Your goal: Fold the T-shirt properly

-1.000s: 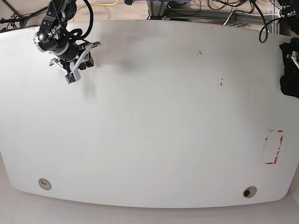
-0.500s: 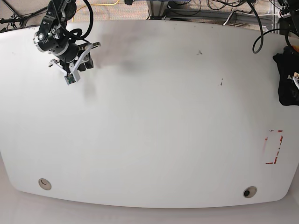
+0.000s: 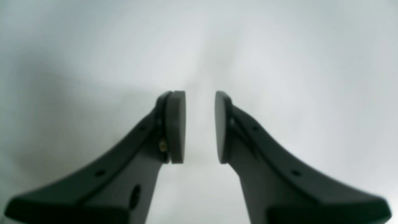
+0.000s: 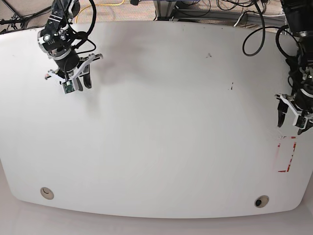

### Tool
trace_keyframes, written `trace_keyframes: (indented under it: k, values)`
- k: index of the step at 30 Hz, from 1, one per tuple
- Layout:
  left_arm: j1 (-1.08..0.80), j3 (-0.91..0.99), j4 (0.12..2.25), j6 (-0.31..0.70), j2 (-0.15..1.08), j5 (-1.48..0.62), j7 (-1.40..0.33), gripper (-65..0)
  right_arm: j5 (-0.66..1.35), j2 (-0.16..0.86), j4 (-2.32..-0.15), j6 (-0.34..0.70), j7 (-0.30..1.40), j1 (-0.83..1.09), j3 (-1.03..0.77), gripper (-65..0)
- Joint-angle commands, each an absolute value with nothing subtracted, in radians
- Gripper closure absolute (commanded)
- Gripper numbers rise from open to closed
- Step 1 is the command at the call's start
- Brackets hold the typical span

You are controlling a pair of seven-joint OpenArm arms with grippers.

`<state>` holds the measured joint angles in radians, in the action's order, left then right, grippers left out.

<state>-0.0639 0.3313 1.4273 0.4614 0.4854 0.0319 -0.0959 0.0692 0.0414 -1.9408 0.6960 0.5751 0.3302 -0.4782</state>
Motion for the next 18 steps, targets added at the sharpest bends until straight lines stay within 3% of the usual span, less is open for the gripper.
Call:
trace_keyframes:
  k: [1, 10, 18]
  values:
    - [-0.048, 0.294, 1.445, 0.378, 0.47, 0.021, -0.019, -41.5, 0.024, 0.038, -1.934, 0.698, 0.456, 0.328, -0.476, -15.2]
    - [-0.189, 0.15, 1.537, 0.162, 0.323, 0.033, 0.173, -41.7, -0.111, 0.038, -1.748, 0.587, 0.093, 0.398, -0.51, -15.2]
    - [-0.49, 0.139, 1.776, 0.128, 0.154, 0.159, 0.219, -41.9, -0.008, 0.035, -1.681, 0.541, -0.045, 0.57, -0.549, -15.2]
